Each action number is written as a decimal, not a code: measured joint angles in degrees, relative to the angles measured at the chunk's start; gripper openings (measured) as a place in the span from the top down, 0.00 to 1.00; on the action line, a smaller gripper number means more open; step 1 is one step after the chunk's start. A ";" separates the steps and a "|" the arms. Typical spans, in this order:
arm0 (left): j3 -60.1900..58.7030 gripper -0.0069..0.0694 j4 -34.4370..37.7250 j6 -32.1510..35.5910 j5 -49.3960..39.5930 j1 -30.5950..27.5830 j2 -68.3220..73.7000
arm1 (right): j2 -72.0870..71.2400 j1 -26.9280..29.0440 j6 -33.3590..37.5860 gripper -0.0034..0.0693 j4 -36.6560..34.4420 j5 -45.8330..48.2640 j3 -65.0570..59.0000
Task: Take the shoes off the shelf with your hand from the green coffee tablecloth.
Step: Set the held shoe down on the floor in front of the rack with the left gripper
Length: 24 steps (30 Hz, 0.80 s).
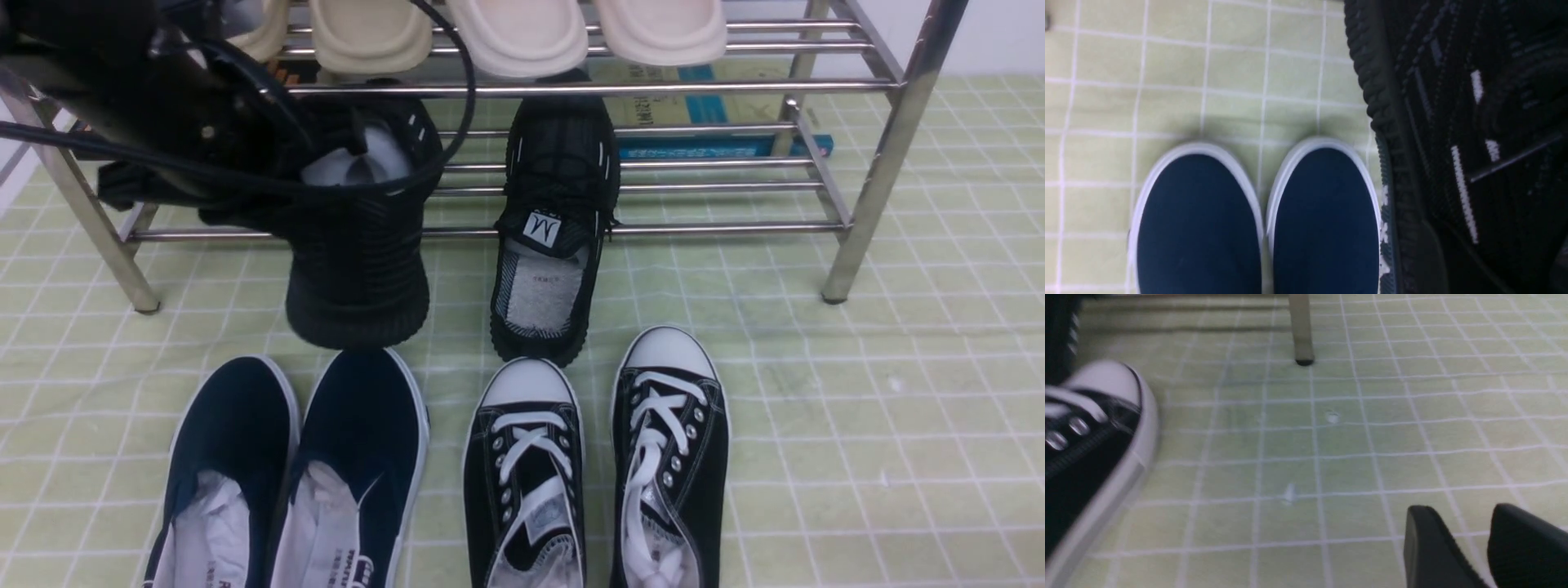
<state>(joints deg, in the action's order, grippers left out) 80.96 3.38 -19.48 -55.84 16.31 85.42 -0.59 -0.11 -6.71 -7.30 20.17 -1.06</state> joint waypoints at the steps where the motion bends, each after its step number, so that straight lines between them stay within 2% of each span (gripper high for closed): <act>1: 0.00 0.87 -0.17 0.00 -1.21 0.00 -0.93 | 0.00 0.00 -2.37 0.62 -4.94 -0.69 -0.17; 3: 0.00 0.87 -1.02 0.00 -3.00 0.00 -2.72 | 0.00 0.00 -5.67 0.62 -11.50 -1.35 -0.26; 4: 0.00 0.87 -1.16 0.00 -3.18 0.00 -2.90 | 0.00 0.00 -5.95 0.62 -11.50 -1.36 -0.26; 5: -0.07 0.87 -2.37 0.00 -4.62 0.00 -4.53 | 0.00 0.00 -7.50 0.62 -16.43 -1.69 -0.26; 9: -0.07 0.87 -5.12 0.00 -8.84 0.00 -8.94 | 0.00 0.00 -8.61 0.62 -23.04 -2.09 -0.26; 16: 0.00 0.87 -2.66 1.39 -13.66 0.00 -15.05 | 0.00 0.00 -8.10 0.63 -25.45 -0.79 0.62; 19: 0.00 0.87 2.22 3.46 -14.91 0.00 -15.62 | 0.00 0.00 -5.08 0.70 -25.26 3.56 5.84; 22: -1.90 0.87 7.56 5.10 -14.72 0.00 -15.62 | 1.80 0.00 -1.16 0.86 -22.70 10.45 13.96; 23: -2.11 0.87 7.89 5.18 -14.72 0.00 -15.62 | 1.80 0.00 -1.00 0.87 -22.70 10.45 14.51; 24: -3.80 0.87 10.06 5.70 -14.52 0.00 -15.62 | 3.81 0.00 -0.12 0.94 -20.61 13.85 18.37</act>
<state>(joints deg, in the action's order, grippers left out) 77.15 13.43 -13.79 -70.37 16.31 69.81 3.23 -0.11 -6.83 -27.91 34.02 17.32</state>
